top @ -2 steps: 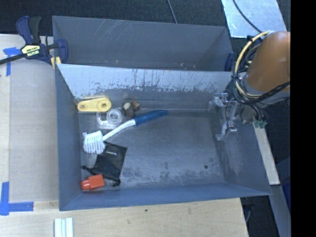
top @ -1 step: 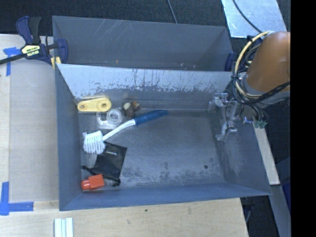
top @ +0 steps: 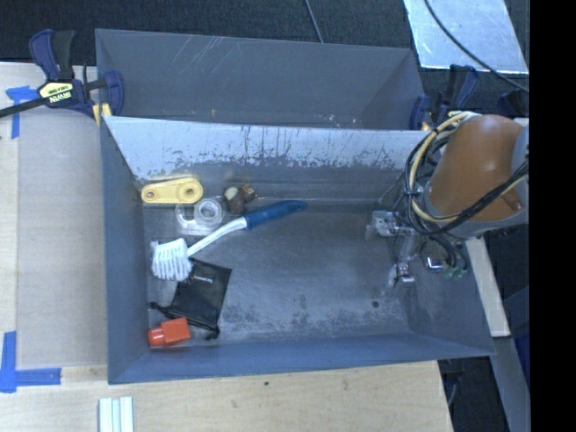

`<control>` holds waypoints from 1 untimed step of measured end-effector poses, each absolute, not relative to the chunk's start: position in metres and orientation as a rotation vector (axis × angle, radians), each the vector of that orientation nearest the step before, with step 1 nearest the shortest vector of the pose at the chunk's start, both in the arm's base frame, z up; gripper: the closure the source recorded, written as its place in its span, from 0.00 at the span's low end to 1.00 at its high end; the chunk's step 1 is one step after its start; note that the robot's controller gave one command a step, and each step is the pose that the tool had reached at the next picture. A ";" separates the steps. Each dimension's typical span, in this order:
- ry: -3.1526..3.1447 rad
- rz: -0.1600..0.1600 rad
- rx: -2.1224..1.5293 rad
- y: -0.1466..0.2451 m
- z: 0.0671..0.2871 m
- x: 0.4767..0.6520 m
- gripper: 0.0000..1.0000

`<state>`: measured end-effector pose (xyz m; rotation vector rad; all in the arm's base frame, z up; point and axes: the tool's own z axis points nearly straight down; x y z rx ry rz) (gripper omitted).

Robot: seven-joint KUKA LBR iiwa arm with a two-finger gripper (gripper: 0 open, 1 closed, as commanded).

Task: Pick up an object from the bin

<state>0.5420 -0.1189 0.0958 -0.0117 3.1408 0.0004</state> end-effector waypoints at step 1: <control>3.123 -0.005 0.017 -0.106 0.096 0.523 0.00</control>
Offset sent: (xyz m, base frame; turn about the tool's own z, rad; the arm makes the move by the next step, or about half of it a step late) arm -0.0447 0.0552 -0.0258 -0.0446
